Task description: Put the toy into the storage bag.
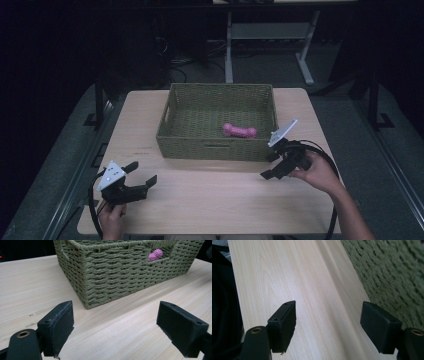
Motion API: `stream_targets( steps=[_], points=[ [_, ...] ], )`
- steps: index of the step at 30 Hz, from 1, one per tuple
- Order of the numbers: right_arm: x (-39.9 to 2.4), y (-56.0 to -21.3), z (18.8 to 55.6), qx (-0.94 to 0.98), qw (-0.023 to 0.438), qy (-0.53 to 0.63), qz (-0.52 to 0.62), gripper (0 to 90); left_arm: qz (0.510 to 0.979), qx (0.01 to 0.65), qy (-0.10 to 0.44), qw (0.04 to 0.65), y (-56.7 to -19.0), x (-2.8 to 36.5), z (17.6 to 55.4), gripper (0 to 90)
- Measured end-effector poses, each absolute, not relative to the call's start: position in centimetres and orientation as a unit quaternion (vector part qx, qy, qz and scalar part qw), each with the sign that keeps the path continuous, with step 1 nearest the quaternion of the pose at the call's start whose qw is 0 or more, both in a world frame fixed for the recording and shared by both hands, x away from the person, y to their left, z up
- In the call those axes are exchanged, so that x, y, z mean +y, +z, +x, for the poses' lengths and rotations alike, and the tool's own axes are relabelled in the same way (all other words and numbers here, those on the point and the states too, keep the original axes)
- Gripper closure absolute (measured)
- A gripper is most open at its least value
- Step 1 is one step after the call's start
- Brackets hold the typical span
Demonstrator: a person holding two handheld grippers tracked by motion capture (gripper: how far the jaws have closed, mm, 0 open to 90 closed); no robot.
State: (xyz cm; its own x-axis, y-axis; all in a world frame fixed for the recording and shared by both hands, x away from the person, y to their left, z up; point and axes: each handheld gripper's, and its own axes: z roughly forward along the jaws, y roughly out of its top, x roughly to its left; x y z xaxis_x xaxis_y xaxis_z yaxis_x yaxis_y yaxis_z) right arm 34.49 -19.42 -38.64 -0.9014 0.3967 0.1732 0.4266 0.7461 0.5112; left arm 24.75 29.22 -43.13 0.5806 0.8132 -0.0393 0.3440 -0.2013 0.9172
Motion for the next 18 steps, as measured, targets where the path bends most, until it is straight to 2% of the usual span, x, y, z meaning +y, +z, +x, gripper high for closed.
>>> stream_targets(
  steps=[18],
  points=[
    [-21.2, -40.8, 32.9, -0.928, 0.030, -0.285, -0.240, 28.2, 0.741, 0.390, 0.237, 0.493, -43.2, 29.0, 24.7, 13.8]
  ],
)
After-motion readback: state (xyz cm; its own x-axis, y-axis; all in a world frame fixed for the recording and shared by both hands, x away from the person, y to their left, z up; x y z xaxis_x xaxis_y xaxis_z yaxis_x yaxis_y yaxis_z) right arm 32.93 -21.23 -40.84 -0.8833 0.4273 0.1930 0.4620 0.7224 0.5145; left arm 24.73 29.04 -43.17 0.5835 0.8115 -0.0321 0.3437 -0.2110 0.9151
